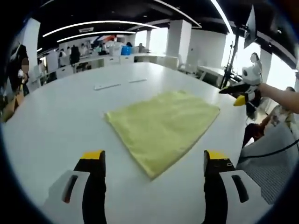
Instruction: Fold the garment on the visible template until the final outline fits inside the template.
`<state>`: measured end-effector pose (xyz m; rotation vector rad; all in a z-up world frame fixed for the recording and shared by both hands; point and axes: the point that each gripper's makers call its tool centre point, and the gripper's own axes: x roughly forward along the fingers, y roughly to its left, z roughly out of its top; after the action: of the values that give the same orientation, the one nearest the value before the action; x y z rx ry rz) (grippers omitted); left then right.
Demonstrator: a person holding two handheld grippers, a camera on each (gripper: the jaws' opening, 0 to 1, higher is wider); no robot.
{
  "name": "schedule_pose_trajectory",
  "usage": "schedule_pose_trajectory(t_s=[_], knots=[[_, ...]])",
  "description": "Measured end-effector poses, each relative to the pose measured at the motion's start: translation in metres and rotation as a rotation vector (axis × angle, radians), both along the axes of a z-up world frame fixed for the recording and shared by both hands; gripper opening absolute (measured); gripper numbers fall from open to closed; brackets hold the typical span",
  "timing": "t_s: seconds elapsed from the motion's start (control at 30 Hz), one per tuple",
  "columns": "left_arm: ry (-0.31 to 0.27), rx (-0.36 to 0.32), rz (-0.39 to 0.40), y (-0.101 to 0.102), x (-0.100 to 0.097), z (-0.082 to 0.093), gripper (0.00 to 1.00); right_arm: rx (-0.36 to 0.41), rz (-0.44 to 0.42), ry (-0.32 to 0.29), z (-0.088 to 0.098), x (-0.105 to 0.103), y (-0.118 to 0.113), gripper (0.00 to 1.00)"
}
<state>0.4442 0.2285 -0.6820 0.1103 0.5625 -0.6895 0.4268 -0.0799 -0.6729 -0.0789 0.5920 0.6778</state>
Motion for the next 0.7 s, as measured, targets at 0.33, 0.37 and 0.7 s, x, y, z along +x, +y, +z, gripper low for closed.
schedule_pose_trajectory(t_s=[0.33,0.37,0.7], knots=[[-0.052,0.004,-0.022,0.000,-0.017,0.018,0.99,0.007,0.039,-0.081,0.029,-0.007,0.014,0.94],[-0.054,0.006,-0.024,-0.001,-0.019,0.017,0.99,0.012,0.043,-0.087,0.032,-0.007,0.015,0.95],[-0.051,0.016,-0.002,0.006,-0.032,0.014,0.99,0.043,0.040,-0.079,0.034,-0.016,0.021,0.99]])
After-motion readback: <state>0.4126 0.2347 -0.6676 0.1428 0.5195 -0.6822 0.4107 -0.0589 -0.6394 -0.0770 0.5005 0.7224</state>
